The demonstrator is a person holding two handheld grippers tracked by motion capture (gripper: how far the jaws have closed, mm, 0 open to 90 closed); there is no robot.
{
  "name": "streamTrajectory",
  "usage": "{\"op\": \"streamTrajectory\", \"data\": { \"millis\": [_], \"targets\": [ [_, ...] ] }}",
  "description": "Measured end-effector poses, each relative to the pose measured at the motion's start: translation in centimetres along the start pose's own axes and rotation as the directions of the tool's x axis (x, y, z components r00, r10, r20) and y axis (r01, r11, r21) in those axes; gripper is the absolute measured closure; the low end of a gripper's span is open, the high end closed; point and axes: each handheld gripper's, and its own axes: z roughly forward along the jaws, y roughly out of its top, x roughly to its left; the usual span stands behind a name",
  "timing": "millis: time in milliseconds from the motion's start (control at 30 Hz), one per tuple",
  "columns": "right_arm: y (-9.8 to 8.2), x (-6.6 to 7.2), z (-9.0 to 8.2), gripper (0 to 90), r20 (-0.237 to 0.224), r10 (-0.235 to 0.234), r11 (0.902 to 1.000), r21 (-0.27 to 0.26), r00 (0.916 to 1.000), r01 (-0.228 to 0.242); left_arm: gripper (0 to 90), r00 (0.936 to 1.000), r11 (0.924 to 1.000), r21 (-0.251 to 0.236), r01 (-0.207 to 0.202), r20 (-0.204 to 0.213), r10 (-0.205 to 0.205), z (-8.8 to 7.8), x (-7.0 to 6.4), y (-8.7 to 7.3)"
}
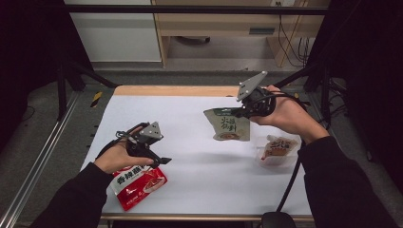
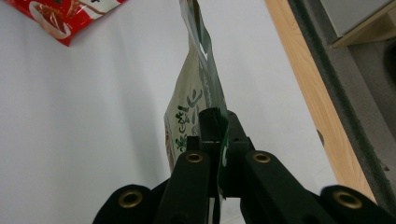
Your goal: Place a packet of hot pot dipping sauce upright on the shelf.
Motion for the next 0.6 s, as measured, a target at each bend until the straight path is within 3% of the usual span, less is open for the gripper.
{"op": "streamTrajectory", "data": {
  "millis": [267,600],
  "targets": [
    [-2.3,-1.3,-2.0,90.0,0.051,0.048,0.9988,-0.004,0.9975,-0.048,9.2,1.0,1.0,0.008,0.002,0.001,-0.002,0.0,0.0,-0.4],
    [-4.8,-1.9,-3.2,90.0,0.073,0.073,0.9973,0.002,0.9947,-0.073,9.2,0.9999,0.9999,0.007,0.011,-0.003,-0.011,-0.1,0.2,-0.7]
  ]
}}
